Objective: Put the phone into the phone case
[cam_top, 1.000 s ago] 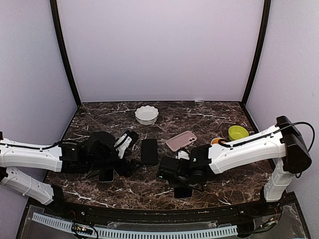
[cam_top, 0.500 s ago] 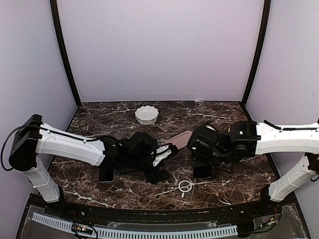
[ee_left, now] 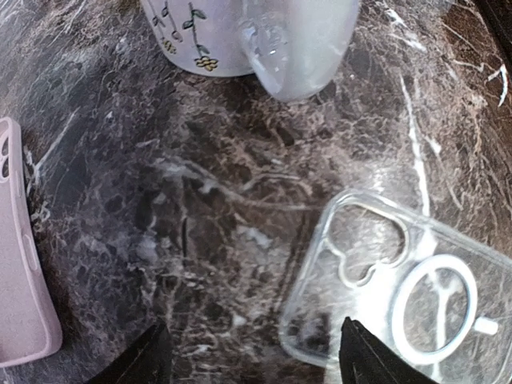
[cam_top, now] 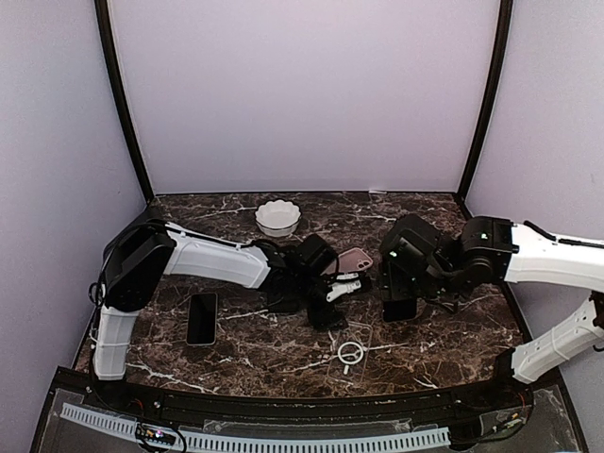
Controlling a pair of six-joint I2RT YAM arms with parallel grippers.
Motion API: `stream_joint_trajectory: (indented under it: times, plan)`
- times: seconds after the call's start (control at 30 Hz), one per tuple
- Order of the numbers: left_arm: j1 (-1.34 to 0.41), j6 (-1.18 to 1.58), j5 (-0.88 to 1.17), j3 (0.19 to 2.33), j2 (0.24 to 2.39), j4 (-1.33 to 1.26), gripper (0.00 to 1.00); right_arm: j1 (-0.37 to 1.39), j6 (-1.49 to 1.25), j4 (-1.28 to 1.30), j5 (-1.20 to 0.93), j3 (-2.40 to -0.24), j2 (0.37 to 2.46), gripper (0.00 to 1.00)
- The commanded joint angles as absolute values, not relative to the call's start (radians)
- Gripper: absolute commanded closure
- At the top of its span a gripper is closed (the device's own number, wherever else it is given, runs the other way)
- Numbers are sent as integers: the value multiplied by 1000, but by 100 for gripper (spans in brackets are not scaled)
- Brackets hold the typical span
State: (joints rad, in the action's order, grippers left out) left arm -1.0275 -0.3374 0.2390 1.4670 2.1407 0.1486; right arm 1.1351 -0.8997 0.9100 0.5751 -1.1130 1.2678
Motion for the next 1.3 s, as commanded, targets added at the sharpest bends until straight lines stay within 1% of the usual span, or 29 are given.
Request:
stream_joint_trajectory:
  times: [0.0,0.13,0.2,0.37,0.43,0.47,0.5,0.57,0.73,0.8,0.83,0.87,0.9,0.93,1.0,1.07,1.23,1.27]
  plan:
    - [-1006,-504,352,1520,2172,227,29,1109,-833,861,563,-1133,1276,100]
    - [-1006,-520,379,1511,2193,233,38,1085,-809,866,564,-1161,1282,100]
    - [-1008,-529,392,1510,2195,236,39,1073,-804,867,560,-1166,1282,100]
    - [-1013,-554,423,1527,2209,236,40,1059,-811,891,546,-1187,1294,100]
    - [-1016,-567,421,1550,2228,268,45,1057,-822,900,545,-1196,1300,100]
    - [-1017,-576,422,1570,2244,286,51,1056,-825,904,542,-1201,1302,100]
    - [-1019,-581,425,1577,2249,313,56,1055,-826,906,535,-1207,1307,100]
    - [-1021,-576,464,1583,2254,334,60,1052,-825,914,526,-1220,1319,100]
    - [-1048,-546,475,1579,2273,348,62,1049,-830,988,507,-1268,1342,100]
    - [-1060,-529,451,1580,2281,336,61,1049,-831,997,488,-1263,1334,100]
    - [-1065,-514,440,1585,2285,330,63,1049,-831,995,477,-1256,1327,100]
    - [-1068,-492,426,1592,2288,327,72,1048,-833,994,466,-1249,1319,100]
    - [-1071,-480,418,1595,2293,327,77,1049,-834,989,456,-1242,1311,100]
    - [-1072,-457,406,1600,2295,338,86,1049,-836,982,446,-1235,1299,100]
    - [-1072,-413,368,1600,2294,372,98,1049,-838,959,435,-1222,1278,100]
    - [-1072,-344,284,1596,2293,400,100,1049,-838,951,444,-1220,1264,100]
    - [-1071,-125,111,1574,2258,442,100,1052,-811,953,457,-1256,1282,100]
    - [-1071,-53,48,1556,2246,441,100,1052,-805,949,456,-1265,1286,100]
